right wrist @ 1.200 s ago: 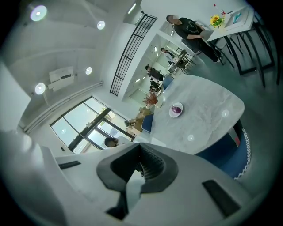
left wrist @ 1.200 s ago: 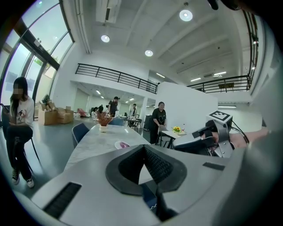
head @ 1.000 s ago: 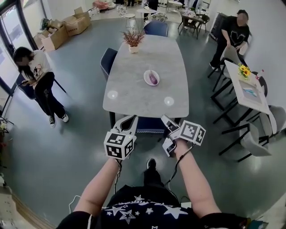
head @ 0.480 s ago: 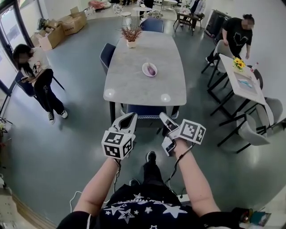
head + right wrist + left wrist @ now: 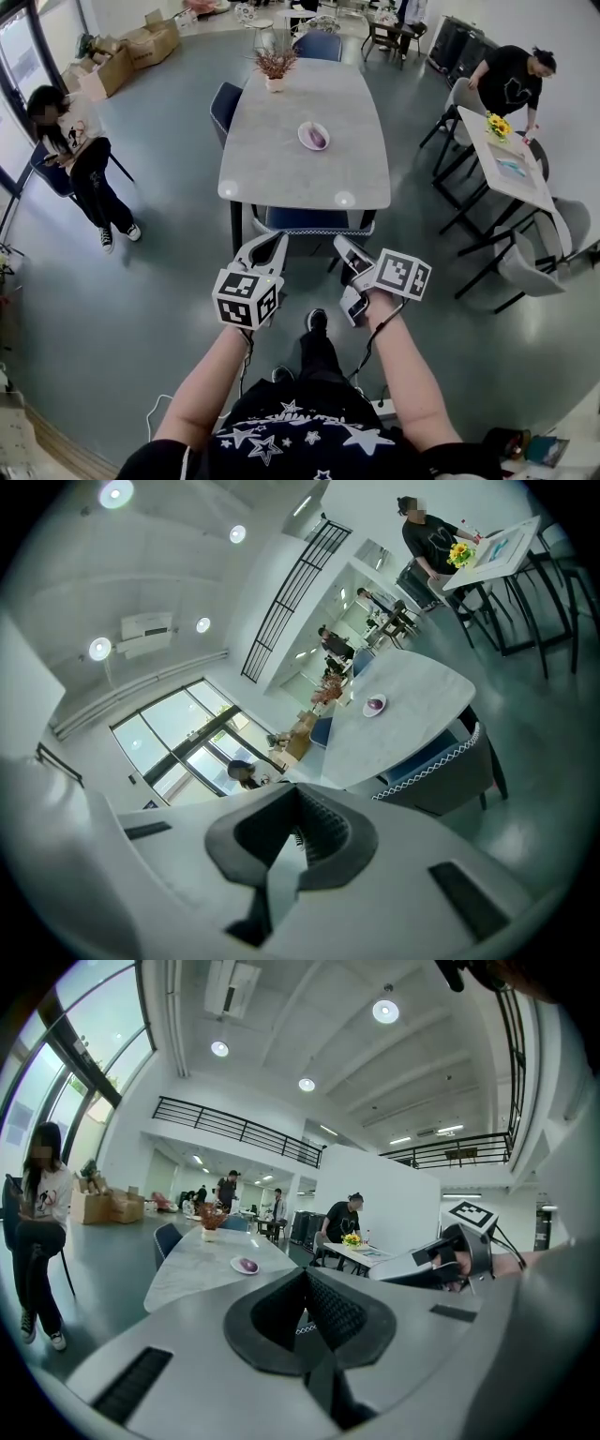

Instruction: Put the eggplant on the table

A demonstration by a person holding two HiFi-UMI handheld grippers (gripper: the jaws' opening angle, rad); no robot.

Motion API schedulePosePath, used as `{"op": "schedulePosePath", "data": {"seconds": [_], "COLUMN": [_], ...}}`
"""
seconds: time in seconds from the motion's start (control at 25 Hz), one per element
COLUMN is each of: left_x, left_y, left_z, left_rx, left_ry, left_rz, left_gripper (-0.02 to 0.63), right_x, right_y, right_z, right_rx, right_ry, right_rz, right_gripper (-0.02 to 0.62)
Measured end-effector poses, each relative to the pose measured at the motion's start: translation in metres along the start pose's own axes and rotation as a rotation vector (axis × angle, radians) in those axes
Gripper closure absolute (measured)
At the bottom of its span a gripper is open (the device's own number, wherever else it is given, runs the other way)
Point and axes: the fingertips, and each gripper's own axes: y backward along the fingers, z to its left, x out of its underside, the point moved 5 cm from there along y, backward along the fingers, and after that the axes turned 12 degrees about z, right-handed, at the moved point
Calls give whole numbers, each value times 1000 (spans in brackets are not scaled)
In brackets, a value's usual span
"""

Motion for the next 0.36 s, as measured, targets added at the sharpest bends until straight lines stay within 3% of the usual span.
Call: {"op": "schedulePosePath", "data": {"seconds": [0.36], "left_x": [-5], "left_y": [4], "left_z": [-5], "left_rx": [12], "left_ry": [-8], "left_rz": [-17], "left_gripper": [598], "right_x": [2], "right_y": [4], "right_z": [6], "right_rx": [14], "right_ry": [34], "right_rz": [-2], "right_gripper": [591]}}
